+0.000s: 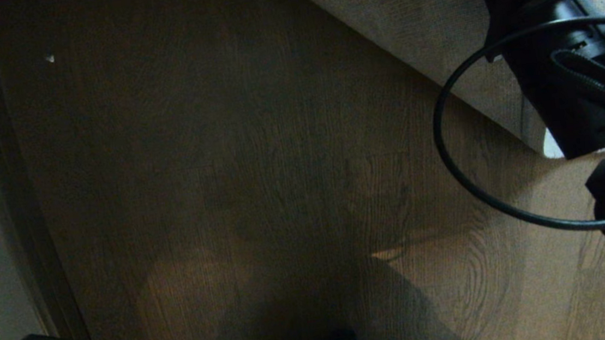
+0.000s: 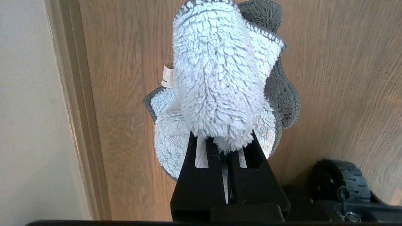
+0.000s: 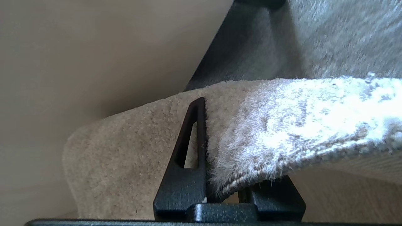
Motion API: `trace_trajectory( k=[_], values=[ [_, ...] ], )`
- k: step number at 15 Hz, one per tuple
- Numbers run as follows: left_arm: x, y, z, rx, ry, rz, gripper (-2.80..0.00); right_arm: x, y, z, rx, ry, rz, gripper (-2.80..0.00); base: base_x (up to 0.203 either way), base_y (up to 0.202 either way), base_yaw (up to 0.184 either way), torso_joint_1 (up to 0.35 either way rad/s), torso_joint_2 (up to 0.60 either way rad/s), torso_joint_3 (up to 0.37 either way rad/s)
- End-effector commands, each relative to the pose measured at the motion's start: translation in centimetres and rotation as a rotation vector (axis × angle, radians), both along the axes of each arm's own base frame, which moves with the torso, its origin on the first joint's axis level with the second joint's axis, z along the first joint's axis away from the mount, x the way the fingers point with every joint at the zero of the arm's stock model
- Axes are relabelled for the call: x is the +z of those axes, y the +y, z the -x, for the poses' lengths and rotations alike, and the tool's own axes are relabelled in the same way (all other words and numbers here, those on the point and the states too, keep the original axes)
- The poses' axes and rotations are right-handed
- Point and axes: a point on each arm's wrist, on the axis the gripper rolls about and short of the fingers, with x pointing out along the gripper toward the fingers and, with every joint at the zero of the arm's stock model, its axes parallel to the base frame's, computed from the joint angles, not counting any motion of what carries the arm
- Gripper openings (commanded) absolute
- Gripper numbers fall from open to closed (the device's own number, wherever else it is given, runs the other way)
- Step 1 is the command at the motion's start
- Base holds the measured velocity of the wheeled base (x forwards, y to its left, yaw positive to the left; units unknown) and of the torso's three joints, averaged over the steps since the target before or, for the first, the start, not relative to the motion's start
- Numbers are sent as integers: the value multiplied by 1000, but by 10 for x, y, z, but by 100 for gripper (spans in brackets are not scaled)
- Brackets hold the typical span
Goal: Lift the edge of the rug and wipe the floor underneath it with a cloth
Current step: Lay down the carpet
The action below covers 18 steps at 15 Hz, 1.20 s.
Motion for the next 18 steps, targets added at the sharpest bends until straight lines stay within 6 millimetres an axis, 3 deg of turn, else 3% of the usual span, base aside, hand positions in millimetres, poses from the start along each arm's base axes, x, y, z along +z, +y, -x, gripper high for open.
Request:
trace_trajectory(
  k=[1, 18],
  values=[
    [0, 0, 2, 0, -27, 1, -280, -1, 4, 1, 20, -27, -24, -280, 0, 0, 0, 0, 0, 0],
    [0, 0, 2, 0, -27, 1, -280, 2, 13, 17, 74, -33, -25, -280, 0, 0, 0, 0, 0, 0]
  ],
)
